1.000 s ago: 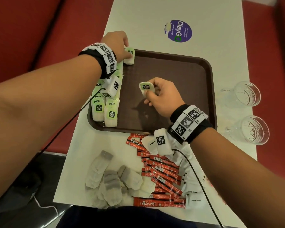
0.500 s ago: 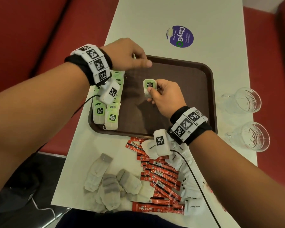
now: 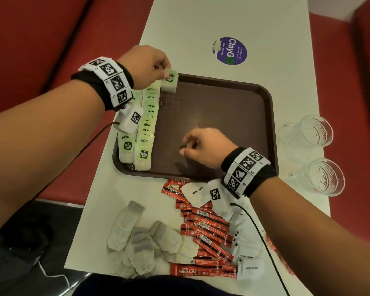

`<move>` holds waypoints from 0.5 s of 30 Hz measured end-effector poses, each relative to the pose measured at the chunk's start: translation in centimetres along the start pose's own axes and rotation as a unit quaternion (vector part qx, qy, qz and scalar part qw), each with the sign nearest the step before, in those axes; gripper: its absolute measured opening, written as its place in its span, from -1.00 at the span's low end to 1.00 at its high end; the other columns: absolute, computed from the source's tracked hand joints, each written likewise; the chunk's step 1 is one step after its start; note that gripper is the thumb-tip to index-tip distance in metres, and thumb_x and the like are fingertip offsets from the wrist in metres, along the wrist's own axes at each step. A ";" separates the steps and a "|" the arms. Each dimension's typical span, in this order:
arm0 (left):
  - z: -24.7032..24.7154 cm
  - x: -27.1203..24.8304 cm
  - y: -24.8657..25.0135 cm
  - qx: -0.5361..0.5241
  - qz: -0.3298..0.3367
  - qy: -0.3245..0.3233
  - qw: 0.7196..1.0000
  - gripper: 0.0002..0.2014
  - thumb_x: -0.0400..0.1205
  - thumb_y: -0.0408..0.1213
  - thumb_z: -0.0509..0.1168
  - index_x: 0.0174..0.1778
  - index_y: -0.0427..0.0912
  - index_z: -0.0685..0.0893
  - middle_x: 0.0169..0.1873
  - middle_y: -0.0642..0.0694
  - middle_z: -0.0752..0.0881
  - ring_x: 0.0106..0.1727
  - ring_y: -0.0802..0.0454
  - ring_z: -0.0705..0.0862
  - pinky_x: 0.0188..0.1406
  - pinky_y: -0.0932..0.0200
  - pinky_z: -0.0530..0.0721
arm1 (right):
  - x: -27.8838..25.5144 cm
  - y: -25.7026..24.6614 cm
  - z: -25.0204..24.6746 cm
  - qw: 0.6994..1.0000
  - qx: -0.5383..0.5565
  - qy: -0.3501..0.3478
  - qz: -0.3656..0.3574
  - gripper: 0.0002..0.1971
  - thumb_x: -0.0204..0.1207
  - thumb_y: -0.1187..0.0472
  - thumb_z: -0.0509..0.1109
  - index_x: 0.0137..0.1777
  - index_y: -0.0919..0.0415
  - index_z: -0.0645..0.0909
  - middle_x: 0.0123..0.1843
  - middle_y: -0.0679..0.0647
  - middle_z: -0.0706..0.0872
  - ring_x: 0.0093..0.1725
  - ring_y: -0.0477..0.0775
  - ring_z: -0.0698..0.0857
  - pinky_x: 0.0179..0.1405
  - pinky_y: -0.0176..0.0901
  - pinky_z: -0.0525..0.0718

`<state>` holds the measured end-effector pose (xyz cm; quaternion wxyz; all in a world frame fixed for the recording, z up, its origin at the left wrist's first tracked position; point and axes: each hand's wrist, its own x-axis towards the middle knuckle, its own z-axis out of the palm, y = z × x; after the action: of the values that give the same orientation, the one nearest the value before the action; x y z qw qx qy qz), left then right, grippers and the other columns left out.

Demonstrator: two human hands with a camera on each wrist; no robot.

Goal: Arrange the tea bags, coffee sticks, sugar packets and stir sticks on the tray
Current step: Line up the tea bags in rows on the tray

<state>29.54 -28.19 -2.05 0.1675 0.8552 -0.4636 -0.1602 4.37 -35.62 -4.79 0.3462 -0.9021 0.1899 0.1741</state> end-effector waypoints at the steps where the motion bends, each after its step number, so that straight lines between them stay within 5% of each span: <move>1: 0.2 0.7 -0.5 0.024 -0.014 -0.023 0.999 -0.84 0.66 -0.11 0.41 0.12 -0.03 0.74 -0.03 0.02 0.77 -0.02 0.04 0.67 -0.01 0.15 0.55 | -0.4 0.0 0.2 0.999 -0.018 -0.043 0.000 -0.64 0.55 -0.10 0.48 0.26 0.04 0.67 0.00 -0.15 0.75 0.01 -0.12 0.71 0.16 -0.13 0.71; 5: 1.4 2.6 -1.4 0.035 -0.057 -0.054 0.996 -0.82 0.65 -0.15 0.43 0.13 -0.07 0.76 0.02 -0.06 0.79 0.00 0.01 0.67 0.00 0.14 0.58 | -1.6 -0.1 1.2 0.989 -0.081 -0.126 -0.021 -0.73 0.49 -0.07 0.55 0.11 0.01 0.77 -0.02 -0.14 0.80 -0.03 -0.11 0.74 0.07 -0.17 0.71; 12: 2.2 4.3 -1.2 0.082 -0.103 -0.001 0.991 -0.75 0.60 -0.14 0.47 0.17 -0.08 0.74 0.15 -0.07 0.74 0.16 -0.12 0.70 0.04 0.07 0.62 | -1.6 -0.4 1.6 0.985 -0.104 -0.139 -0.014 -0.88 0.57 0.10 0.49 0.05 -0.07 0.81 -0.02 -0.15 0.80 -0.02 -0.06 0.75 0.19 -0.05 0.74; 15: 2.6 4.5 -0.7 0.095 -0.110 0.018 0.989 -0.75 0.57 -0.07 0.45 0.10 -0.07 0.70 0.09 -0.08 0.72 0.09 -0.16 0.68 -0.01 0.01 0.64 | -1.7 -0.5 1.6 0.985 -0.101 -0.136 -0.012 -0.88 0.57 0.12 0.48 0.04 -0.06 0.81 -0.04 -0.14 0.80 -0.01 -0.05 0.75 0.19 -0.05 0.73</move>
<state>31.26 -32.06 -5.19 0.0748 0.9159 -0.3765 -0.1175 2.82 -33.79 -4.83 0.2782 -0.9024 0.1115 0.3096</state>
